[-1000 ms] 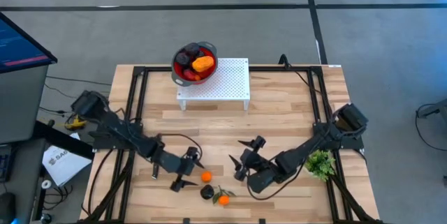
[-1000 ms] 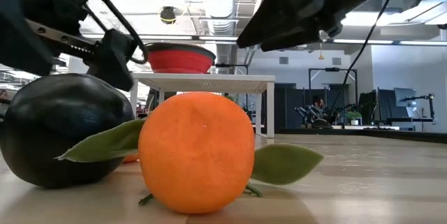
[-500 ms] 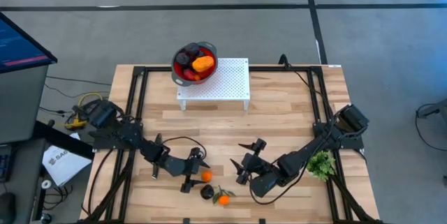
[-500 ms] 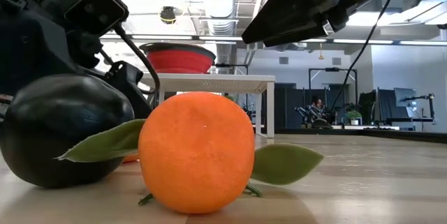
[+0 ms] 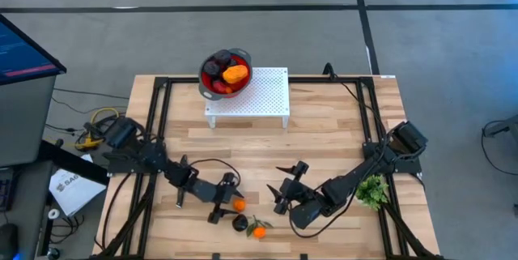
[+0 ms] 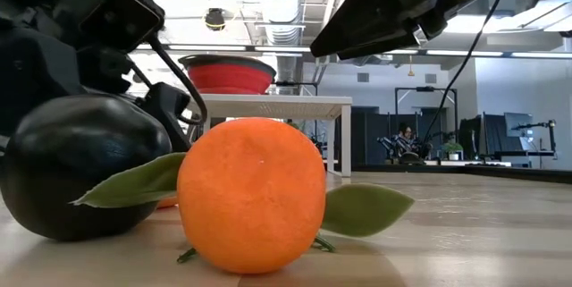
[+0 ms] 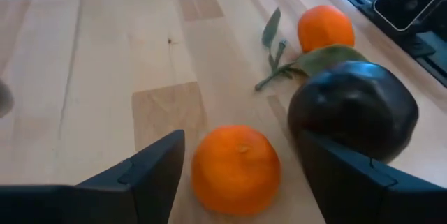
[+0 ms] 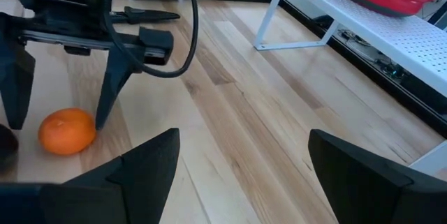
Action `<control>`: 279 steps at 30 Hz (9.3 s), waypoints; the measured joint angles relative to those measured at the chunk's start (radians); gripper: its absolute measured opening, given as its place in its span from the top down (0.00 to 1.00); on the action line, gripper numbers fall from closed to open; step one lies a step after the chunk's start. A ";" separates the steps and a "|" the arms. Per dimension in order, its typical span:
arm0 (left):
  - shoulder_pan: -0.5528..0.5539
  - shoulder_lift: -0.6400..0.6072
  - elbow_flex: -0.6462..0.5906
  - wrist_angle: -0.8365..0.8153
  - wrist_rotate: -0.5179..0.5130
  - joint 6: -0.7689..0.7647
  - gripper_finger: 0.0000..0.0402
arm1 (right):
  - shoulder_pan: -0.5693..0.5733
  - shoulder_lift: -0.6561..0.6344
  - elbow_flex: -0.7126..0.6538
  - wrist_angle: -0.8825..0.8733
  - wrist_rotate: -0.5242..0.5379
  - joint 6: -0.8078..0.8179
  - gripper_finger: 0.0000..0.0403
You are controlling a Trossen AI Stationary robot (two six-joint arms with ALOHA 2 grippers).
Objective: Pick & Place Fruit
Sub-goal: Put the orange into the red strainer bowl on the shelf, then put the purple plum into the red strainer bowl on the shelf, then put the orange into the red strainer bowl on the shelf
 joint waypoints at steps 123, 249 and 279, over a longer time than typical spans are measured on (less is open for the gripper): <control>-0.011 -0.379 0.104 -0.391 0.054 0.101 0.30 | 0.068 -0.073 -0.026 -0.210 -0.023 0.158 0.23; 0.531 -0.904 0.107 -0.354 -0.061 0.177 0.24 | 0.001 0.010 -0.027 0.022 -0.235 -0.042 0.23; -0.023 -0.155 -0.047 -0.133 -0.035 -0.355 0.43 | -0.240 0.149 0.212 -0.189 -1.279 -0.529 0.48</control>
